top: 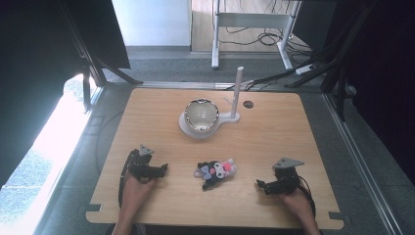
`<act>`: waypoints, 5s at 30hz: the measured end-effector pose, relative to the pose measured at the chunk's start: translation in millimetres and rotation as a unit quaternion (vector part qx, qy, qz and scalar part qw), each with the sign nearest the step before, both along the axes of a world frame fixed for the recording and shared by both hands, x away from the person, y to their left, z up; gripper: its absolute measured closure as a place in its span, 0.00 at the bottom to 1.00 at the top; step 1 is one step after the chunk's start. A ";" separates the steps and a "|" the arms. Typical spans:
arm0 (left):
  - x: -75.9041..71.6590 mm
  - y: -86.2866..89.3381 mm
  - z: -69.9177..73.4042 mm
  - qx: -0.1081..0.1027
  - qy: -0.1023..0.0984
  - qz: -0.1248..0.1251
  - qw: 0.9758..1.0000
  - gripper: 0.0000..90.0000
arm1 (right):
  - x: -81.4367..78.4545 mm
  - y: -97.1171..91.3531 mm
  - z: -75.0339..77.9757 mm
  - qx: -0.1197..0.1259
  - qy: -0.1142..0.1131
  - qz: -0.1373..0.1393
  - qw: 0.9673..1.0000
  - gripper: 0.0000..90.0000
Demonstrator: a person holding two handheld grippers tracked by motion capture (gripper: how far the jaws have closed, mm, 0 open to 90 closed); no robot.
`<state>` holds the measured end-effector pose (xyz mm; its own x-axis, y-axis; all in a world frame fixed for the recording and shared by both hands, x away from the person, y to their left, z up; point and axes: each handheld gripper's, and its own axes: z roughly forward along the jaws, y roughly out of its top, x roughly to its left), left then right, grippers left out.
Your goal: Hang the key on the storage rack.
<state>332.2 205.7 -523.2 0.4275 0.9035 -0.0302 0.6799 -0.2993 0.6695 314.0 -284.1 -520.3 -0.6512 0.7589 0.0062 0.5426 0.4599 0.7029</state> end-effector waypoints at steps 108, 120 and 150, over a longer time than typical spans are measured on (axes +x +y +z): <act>0.0 0.2 0.1 0.001 0.000 -0.001 1.000 0.05 | 65.5 183.3 39.6 -0.264 0.115 0.388 0.875 0.31; 0.0 -0.1 -0.1 0.000 0.000 0.000 1.000 0.04 | 67.4 175.1 57.1 -0.238 0.143 0.339 0.899 0.47; 0.2 0.1 -0.1 0.000 -0.001 0.000 1.000 0.04 | 99.4 105.5 122.3 -0.169 0.153 0.249 0.941 0.48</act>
